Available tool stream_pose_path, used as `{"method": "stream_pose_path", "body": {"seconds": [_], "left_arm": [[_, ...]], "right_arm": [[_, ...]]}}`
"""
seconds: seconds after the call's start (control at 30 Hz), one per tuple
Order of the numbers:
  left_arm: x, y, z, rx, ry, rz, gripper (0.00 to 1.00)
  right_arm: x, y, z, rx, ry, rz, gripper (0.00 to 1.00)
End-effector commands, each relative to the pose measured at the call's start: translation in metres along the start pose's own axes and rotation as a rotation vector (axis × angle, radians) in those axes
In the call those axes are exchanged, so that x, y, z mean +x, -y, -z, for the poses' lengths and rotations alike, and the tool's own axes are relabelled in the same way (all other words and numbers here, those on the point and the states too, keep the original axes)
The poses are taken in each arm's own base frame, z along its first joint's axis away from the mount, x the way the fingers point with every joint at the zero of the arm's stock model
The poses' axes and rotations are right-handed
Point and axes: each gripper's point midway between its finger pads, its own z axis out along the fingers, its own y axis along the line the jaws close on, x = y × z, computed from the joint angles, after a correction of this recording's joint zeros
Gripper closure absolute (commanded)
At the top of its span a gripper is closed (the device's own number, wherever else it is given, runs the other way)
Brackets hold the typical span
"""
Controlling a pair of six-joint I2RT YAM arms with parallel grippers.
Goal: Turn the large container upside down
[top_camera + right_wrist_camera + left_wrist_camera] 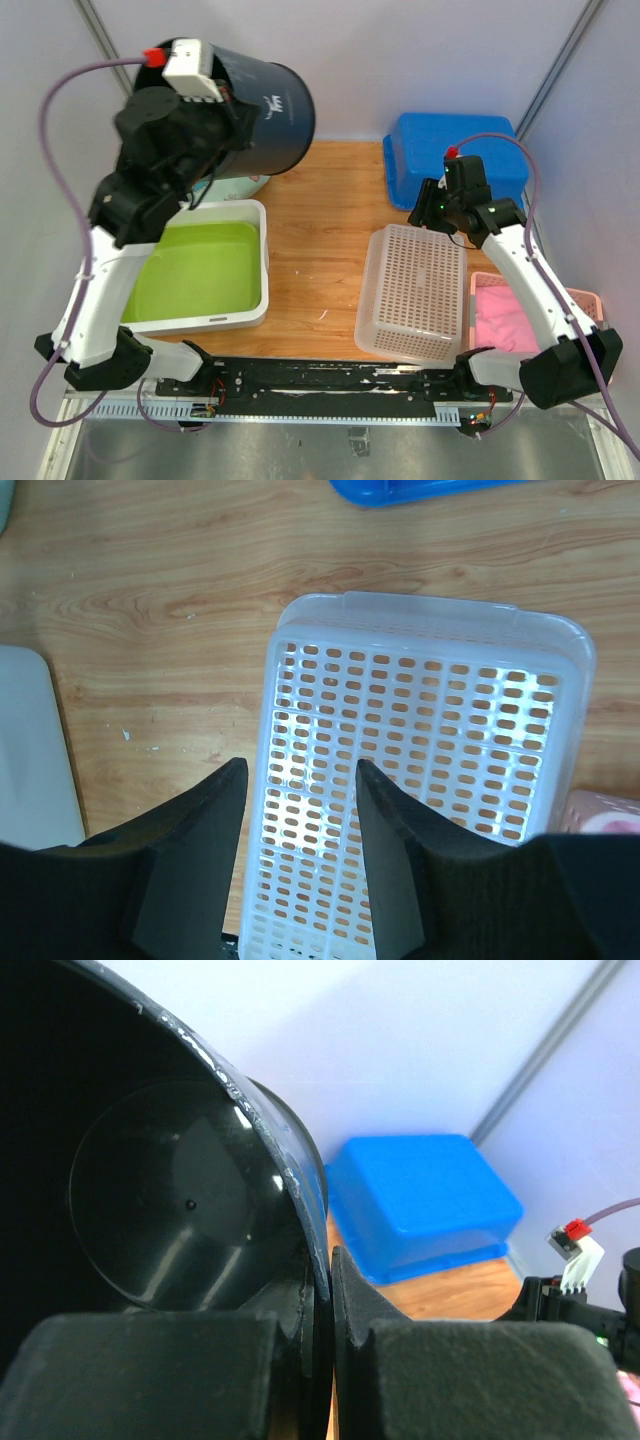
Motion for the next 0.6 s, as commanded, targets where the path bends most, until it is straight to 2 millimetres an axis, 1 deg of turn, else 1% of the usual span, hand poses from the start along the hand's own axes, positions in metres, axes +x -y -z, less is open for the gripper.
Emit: {"method": "stream_pose_path", "body": {"seconds": [0.0, 0.1, 0.17, 0.23, 0.33, 0.43, 0.47, 0.57], "left_arm": [[-0.053, 0.047, -0.017, 0.247, 0.369, 0.183, 1.00], [-0.025, 0.056, -0.045, 0.307, 0.371, 0.226, 1.00], [-0.011, 0.062, -0.061, 0.340, 0.363, 0.218, 1.00], [0.006, 0.061, -0.076, 0.359, 0.343, 0.217, 1.00], [0.036, 0.053, -0.096, 0.400, 0.275, 0.256, 1.00], [0.059, 0.041, -0.108, 0.469, 0.202, 0.329, 1.00], [0.069, 0.035, -0.115, 0.475, 0.170, 0.346, 1.00], [0.088, 0.030, -0.124, 0.536, 0.083, 0.364, 1.00]], "right_arm": [[-0.010, 0.019, 0.028, 0.057, 0.072, -0.023, 0.50], [-0.013, 0.021, 0.038, 0.054, 0.098, -0.024, 0.50], [-0.014, 0.016, 0.042, 0.022, 0.099, -0.011, 0.50], [-0.011, 0.012, 0.043, -0.006, 0.085, 0.005, 0.50], [-0.005, 0.010, 0.042, -0.024, 0.060, 0.020, 0.50], [-0.003, 0.010, 0.039, -0.025, 0.055, 0.031, 0.49], [-0.005, 0.010, 0.038, -0.027, 0.059, 0.033, 0.49], [-0.017, 0.000, 0.030, -0.072, 0.086, 0.034, 0.48]]}}
